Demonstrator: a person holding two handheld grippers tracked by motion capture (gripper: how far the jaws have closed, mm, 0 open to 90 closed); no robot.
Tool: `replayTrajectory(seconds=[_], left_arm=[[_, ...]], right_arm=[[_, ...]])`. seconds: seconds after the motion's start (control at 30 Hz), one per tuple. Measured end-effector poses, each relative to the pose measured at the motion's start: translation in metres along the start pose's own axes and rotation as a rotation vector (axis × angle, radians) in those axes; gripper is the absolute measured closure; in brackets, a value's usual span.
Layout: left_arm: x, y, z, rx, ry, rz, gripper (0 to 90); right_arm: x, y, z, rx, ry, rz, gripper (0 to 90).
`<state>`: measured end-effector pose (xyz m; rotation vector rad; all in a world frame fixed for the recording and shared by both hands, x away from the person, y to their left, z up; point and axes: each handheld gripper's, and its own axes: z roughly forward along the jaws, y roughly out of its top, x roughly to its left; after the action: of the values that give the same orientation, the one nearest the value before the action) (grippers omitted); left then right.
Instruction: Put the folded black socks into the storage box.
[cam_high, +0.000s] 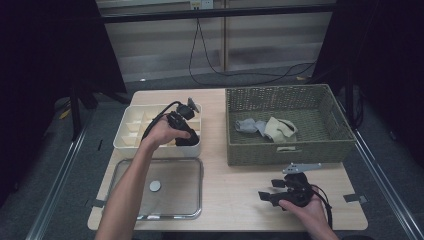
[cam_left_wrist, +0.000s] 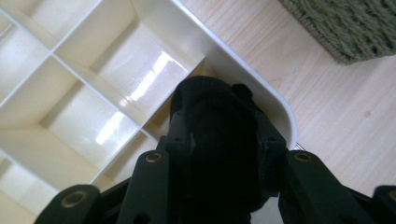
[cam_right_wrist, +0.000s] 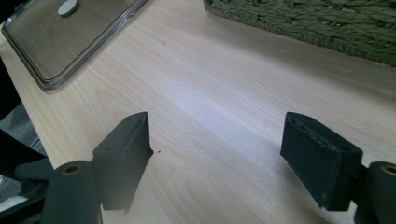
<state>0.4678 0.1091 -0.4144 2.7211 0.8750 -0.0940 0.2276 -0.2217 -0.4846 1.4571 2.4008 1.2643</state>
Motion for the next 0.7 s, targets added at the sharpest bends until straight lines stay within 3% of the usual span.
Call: replayTrajectory(seconds=[0.4,0.57,0.7], left_arm=[[0.006,0.003,0.026,0.015,-0.035,-0.053,66.5],[0.005,0.007,0.035,0.042,0.007,-0.032,67.4],[0.006,0.007,0.039,0.045,-0.001,-0.028,68.3]], right_arm=[[0.000,0.000,0.000,0.004,-0.001,0.000,23.4],[0.001,-0.001,0.000,0.006,0.004,-0.002,23.4],[0.003,0.000,0.000,-0.012,0.002,-0.006,24.8]])
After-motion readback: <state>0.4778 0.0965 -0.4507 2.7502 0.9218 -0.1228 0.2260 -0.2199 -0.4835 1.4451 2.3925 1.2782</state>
